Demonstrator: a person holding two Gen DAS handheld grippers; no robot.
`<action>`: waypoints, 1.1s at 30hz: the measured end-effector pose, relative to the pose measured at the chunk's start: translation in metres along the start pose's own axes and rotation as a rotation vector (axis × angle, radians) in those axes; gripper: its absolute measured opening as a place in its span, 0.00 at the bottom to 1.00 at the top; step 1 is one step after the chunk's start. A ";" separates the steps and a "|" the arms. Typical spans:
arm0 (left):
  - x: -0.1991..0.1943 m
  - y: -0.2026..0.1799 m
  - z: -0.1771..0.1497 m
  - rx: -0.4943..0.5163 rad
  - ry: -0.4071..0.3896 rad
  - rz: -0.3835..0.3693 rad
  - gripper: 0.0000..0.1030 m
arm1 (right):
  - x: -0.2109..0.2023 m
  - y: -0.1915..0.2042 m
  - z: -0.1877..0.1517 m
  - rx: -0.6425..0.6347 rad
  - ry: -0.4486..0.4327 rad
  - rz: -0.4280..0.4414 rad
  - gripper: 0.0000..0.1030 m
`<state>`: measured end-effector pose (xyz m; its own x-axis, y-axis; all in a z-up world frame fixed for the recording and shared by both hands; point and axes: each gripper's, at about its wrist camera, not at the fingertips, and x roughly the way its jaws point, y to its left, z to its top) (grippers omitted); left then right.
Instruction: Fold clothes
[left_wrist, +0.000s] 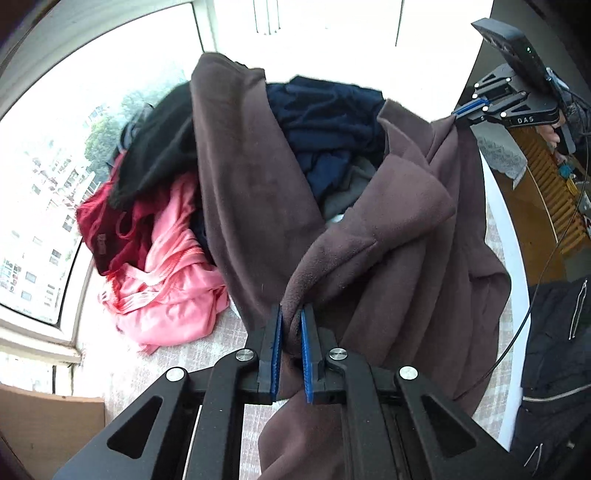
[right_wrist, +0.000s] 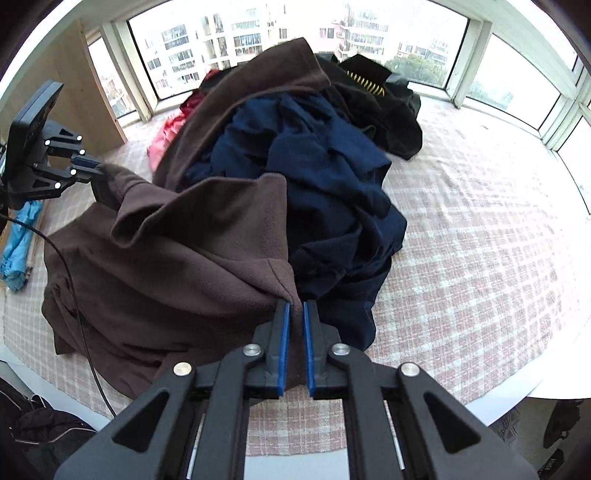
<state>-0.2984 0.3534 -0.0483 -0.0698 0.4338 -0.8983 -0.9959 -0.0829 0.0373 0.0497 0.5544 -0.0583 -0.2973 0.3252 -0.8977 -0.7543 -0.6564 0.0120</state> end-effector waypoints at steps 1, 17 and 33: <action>-0.018 -0.003 0.000 -0.030 -0.027 0.017 0.08 | -0.012 0.004 0.004 -0.006 -0.032 0.004 0.07; -0.398 -0.030 -0.103 -0.444 -0.411 0.433 0.00 | -0.221 0.104 0.120 -0.211 -0.416 0.260 0.04; -0.103 -0.039 -0.119 -0.141 0.127 0.301 0.37 | 0.019 0.093 0.035 -0.301 0.042 0.007 0.34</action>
<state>-0.2454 0.2051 -0.0096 -0.3421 0.2571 -0.9038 -0.9135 -0.3165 0.2557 -0.0468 0.5230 -0.0586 -0.2725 0.2959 -0.9155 -0.5432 -0.8327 -0.1074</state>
